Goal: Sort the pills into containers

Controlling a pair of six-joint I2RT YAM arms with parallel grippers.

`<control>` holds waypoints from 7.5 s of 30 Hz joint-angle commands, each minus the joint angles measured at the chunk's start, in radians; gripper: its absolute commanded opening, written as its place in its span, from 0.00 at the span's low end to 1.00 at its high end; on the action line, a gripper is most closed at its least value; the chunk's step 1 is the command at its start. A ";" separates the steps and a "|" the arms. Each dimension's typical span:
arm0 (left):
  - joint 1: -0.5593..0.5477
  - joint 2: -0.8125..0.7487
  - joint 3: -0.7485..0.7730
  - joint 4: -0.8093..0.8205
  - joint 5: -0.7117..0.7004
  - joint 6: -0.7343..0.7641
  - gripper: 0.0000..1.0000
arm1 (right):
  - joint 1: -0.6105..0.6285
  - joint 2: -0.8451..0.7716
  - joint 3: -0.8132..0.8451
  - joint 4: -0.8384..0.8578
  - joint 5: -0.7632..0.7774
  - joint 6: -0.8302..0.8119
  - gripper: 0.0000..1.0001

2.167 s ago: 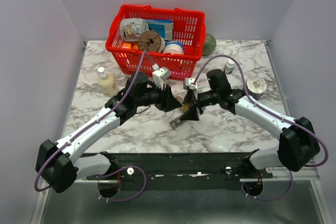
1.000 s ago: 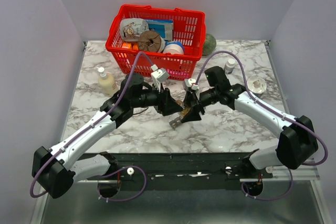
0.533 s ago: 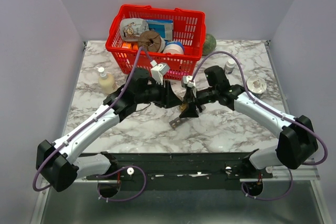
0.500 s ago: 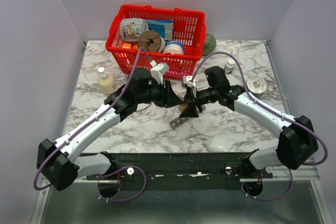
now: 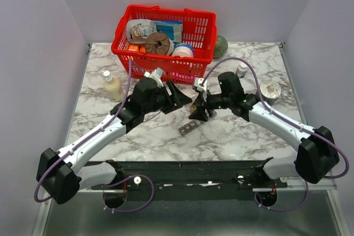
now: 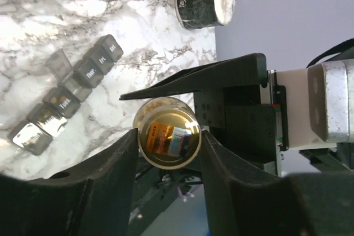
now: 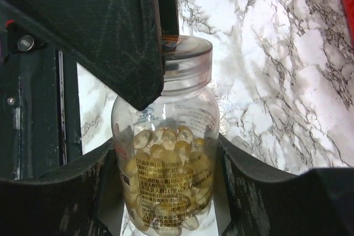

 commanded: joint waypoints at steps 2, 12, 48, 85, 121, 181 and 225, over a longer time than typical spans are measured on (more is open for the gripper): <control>-0.001 -0.043 -0.015 -0.034 0.006 0.034 0.86 | -0.011 -0.026 0.014 0.048 -0.016 0.013 0.05; 0.020 -0.267 -0.093 -0.045 0.189 0.665 0.99 | -0.028 -0.012 0.063 -0.145 -0.308 -0.205 0.07; -0.095 -0.135 -0.094 0.144 0.402 1.155 0.22 | -0.005 0.097 0.164 -0.478 -0.445 -0.501 0.09; -0.017 -0.200 -0.138 0.060 0.021 -0.064 0.99 | -0.006 0.007 0.041 -0.095 -0.089 -0.198 0.04; -0.085 -0.180 -0.123 0.076 0.427 1.316 0.74 | -0.015 0.139 0.173 -0.475 -0.462 -0.465 0.04; -0.026 -0.409 -0.333 0.299 0.415 1.335 0.99 | -0.017 0.096 0.121 -0.431 -0.471 -0.500 0.04; -0.055 -0.075 -0.009 -0.146 0.056 -0.242 0.00 | -0.017 0.011 0.020 -0.078 -0.025 -0.233 0.04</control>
